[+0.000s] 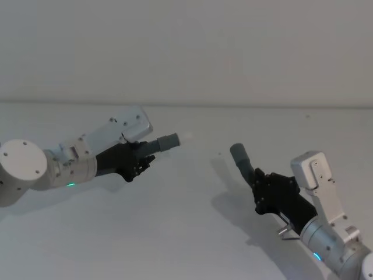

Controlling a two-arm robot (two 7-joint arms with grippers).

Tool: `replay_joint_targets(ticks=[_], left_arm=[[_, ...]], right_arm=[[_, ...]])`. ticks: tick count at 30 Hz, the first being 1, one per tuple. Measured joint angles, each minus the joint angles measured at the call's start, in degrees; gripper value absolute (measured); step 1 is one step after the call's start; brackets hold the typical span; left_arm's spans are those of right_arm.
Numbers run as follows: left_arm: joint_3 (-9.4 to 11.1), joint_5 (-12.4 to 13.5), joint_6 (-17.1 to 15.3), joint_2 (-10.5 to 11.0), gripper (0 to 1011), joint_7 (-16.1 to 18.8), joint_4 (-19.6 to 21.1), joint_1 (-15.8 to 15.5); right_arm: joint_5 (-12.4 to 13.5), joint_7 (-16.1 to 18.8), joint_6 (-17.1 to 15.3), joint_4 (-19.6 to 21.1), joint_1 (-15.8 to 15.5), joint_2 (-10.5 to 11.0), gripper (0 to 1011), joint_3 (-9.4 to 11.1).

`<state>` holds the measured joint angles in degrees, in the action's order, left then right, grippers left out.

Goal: Use both hands to pick up one end of the pipe from the table, align the ends, and insert them.

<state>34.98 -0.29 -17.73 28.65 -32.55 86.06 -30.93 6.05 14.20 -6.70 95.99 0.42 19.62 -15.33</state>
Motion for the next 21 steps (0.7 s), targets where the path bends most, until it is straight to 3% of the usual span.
replay_joint_targets(ticks=[9,21], left_arm=[[2.5,3.7,1.0,1.4,315,-2.6,-0.6,-2.2],[3.7,6.7,2.2,2.0,315,-3.3,-0.8,-3.5]], right_arm=[[-2.6,0.9,7.9,0.2,-0.3,1.8,72,0.3],[-8.7,2.1,19.4,-1.6,0.7,5.1,66,0.0]])
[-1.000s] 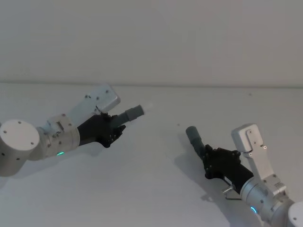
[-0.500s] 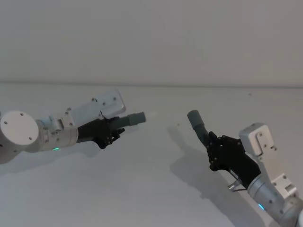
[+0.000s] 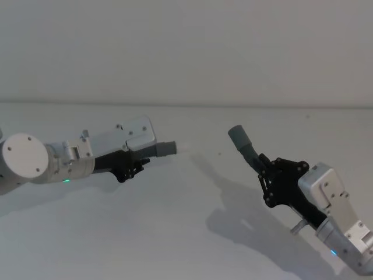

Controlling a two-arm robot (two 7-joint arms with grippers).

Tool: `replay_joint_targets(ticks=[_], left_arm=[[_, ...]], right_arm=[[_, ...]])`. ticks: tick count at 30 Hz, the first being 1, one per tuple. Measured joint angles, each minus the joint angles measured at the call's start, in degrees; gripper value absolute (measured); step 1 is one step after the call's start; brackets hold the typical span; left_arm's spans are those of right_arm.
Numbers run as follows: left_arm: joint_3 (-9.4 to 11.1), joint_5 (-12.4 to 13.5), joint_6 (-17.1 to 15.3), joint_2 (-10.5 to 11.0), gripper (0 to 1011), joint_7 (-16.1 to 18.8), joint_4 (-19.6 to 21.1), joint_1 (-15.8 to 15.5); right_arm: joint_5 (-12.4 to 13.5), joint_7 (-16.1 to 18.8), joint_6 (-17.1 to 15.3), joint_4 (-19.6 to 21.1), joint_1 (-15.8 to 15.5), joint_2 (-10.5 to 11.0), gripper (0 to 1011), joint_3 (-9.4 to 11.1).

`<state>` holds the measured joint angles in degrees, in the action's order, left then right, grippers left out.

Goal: Use both hands to pick up one end of the pipe from the table, align the ends, and insert them.

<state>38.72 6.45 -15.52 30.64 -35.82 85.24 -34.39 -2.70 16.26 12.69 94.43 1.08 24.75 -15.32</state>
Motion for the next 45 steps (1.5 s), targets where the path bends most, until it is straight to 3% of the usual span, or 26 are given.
replay_joint_targets(ticks=[11,17,22,29,36,43,45], left_arm=[[0.1,1.1,0.7,0.0,314,-0.3,0.1,-0.4],[0.2,1.5,1.3,0.0,315,-0.8,0.0,-0.6],[0.6,2.1,3.5,0.2,315,-1.2,-0.5,-0.8],[1.0,2.6,7.3,0.4,315,-2.2,-1.3,-1.1],[1.4,3.4,10.4,0.6,315,-2.5,-1.8,-1.3],[1.6,3.9,12.8,0.7,315,-2.7,-2.3,-1.5],[1.6,4.0,13.2,0.8,314,-2.8,-2.4,-1.5]], right_arm=[[-8.0,0.0,9.6,-2.8,2.1,3.3,64,-0.7],[-11.2,-0.5,12.3,-3.6,2.7,4.2,64,-1.2],[-11.7,-0.3,13.8,-4.3,3.2,4.5,64,-1.6],[-9.8,1.8,15.5,-5.6,3.7,4.7,64,-2.2],[-9.9,2.9,16.5,-6.5,4.3,5.2,64,-2.8],[-13.0,2.6,18.1,-7.8,5.4,6.0,64,-3.5],[-15.4,1.7,19.2,-8.9,6.0,6.2,64,-3.9]])
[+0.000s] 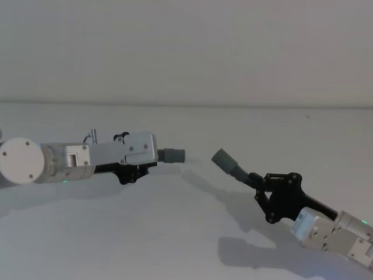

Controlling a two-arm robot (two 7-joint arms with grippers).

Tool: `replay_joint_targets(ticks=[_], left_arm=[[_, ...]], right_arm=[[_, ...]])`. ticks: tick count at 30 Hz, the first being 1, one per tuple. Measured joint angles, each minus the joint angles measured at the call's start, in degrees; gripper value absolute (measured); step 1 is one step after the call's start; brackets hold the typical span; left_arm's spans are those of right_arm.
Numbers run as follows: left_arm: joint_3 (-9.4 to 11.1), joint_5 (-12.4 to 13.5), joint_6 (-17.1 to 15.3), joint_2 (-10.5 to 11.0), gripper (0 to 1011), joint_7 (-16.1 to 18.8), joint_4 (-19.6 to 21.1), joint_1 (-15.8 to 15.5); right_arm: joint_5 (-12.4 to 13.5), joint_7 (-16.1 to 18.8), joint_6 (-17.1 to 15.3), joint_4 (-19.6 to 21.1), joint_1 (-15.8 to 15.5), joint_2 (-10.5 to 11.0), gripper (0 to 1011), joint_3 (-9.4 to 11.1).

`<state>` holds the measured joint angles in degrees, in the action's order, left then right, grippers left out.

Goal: Use both hands to pick up one end of the pipe from the table, align the ends, and insert them.

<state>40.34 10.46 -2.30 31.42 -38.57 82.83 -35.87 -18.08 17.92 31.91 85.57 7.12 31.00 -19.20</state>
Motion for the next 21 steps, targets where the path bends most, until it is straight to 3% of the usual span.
replay_joint_targets(ticks=[10,21], left_arm=[[0.1,0.3,1.2,0.1,315,-0.1,-0.2,0.0],[0.2,0.4,1.8,0.1,315,-0.2,-0.3,-0.1]], right_arm=[[-6.1,-2.9,4.1,-3.9,2.9,0.3,64,-1.3],[-10.1,-4.0,8.5,-7.0,5.8,0.4,64,-3.4]])
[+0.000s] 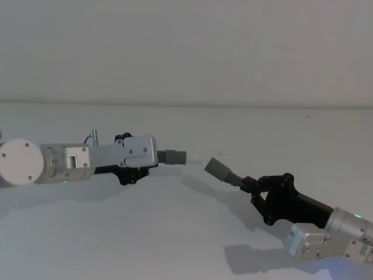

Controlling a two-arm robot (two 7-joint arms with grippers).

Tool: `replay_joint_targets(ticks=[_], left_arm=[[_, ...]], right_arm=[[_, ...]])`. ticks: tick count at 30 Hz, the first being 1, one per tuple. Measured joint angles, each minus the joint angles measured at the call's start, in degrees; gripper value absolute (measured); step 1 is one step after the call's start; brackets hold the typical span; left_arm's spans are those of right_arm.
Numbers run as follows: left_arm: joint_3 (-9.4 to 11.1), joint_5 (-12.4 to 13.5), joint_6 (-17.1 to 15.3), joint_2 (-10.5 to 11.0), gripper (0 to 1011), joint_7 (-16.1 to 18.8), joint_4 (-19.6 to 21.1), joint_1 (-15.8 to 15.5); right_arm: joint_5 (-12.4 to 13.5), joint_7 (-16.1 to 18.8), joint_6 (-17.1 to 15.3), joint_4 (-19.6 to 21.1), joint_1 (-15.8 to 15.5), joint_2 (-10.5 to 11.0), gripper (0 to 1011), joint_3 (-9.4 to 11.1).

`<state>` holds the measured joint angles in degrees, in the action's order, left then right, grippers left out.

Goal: Use both hands to pick up one end of the pipe from the table, align the ends, and insert them.

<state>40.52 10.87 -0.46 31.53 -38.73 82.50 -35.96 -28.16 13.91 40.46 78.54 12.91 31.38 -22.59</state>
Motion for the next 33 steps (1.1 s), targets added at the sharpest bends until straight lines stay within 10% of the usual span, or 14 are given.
replay_joint_targets(ticks=[33], left_arm=[[0.0,0.1,0.4,0.0,315,0.0,-0.1,0.0]], right_arm=[[-9.6,-4.7,1.6,-5.1,5.6,-1.1,64,-2.8]])
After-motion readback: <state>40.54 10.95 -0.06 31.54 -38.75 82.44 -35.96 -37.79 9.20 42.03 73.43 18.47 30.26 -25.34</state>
